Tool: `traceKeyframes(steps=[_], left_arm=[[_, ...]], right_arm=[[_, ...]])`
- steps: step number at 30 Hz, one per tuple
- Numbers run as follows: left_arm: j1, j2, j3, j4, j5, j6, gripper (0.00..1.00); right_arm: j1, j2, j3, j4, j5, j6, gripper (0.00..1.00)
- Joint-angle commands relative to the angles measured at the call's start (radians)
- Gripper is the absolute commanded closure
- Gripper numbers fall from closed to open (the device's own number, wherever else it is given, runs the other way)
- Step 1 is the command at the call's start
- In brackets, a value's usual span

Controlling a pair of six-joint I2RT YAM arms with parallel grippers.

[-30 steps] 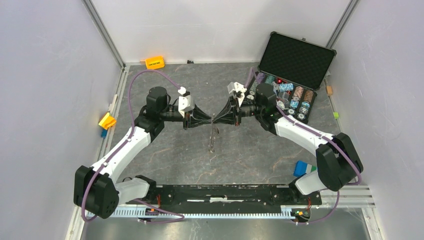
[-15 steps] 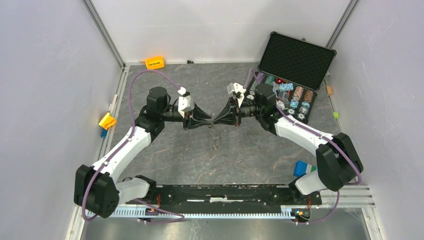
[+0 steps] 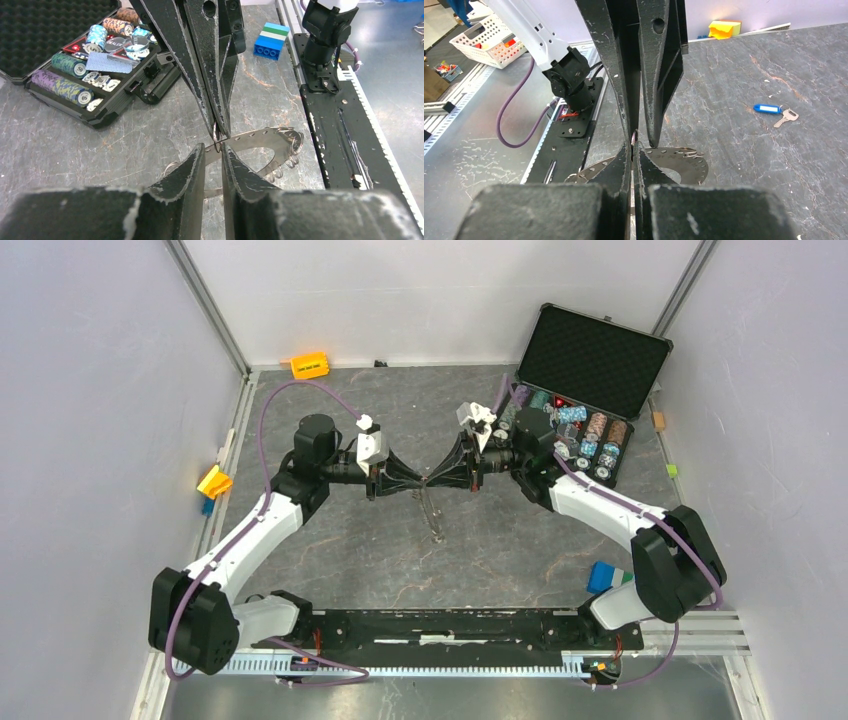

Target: Put the keys on the keyring

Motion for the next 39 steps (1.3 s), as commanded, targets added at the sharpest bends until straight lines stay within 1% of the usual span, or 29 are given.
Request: traceKeyframes(steps=[1, 8, 14, 17, 20, 22, 24, 25, 26, 28, 30, 31, 32, 35, 37, 39], left_arm=[[0.003, 0.007, -0.003, 0.011, 0.016, -0.01, 0.77], [0.002, 0.011, -0.001, 0.067, 0.011, -0.074, 0.83], [0.001, 0.019, 0.0, 0.12, 0.01, -0.136, 0.84], [-0.001, 0.021, 0.002, 0.12, 0.008, -0.139, 0.85], [0.001, 0.023, -0.001, 0.12, 0.007, -0.141, 0.9], [0.0, 0.022, -0.002, 0.12, 0.003, -0.14, 0.97], [0.001, 0.015, -0.003, 0.116, -0.01, -0.141, 0.98], [0.001, 0.009, 0.0, 0.094, -0.022, -0.122, 0.98], [-0.001, 0.0, 0.009, 0.036, -0.045, -0.075, 0.98], [-0.003, -0.009, 0.047, -0.118, -0.114, 0.025, 0.98], [-0.013, -0.006, 0.109, -0.293, -0.195, 0.119, 0.98], [-0.022, 0.0, 0.138, -0.368, -0.232, 0.171, 0.98], [-0.036, 0.006, 0.173, -0.445, -0.286, 0.206, 0.98], [-0.085, 0.021, 0.256, -0.6, -0.406, 0.279, 0.98], [-0.124, 0.026, 0.296, -0.67, -0.501, 0.31, 0.98], [-0.162, 0.022, 0.316, -0.708, -0.57, 0.328, 0.98]], right_arm=[[0.004, -0.021, -0.002, 0.108, -0.016, 0.047, 1.0], [0.005, -0.015, -0.008, 0.115, -0.009, 0.047, 1.0], [0.005, -0.017, -0.013, 0.09, 0.002, 0.017, 1.0], [0.005, -0.015, -0.012, 0.086, 0.004, 0.013, 1.0], [0.005, -0.014, -0.01, 0.088, 0.004, 0.014, 1.0], [0.006, -0.015, -0.013, 0.088, 0.004, 0.012, 1.0], [0.005, -0.017, -0.017, 0.079, 0.003, 0.002, 1.0], [0.005, -0.019, -0.015, 0.061, 0.007, -0.015, 0.97], [0.005, -0.023, -0.01, 0.026, 0.015, -0.046, 0.92], [0.005, -0.034, 0.022, -0.127, 0.053, -0.165, 0.81], [0.007, -0.043, 0.069, -0.318, 0.112, -0.337, 0.71], [0.007, -0.049, 0.09, -0.373, 0.139, -0.385, 0.64], [0.008, -0.054, 0.102, -0.414, 0.156, -0.422, 0.59], [0.014, -0.069, 0.118, -0.461, 0.174, -0.465, 0.54], [0.022, -0.071, 0.123, -0.475, 0.178, -0.474, 0.53], [0.029, -0.071, 0.123, -0.478, 0.178, -0.479, 0.53]])
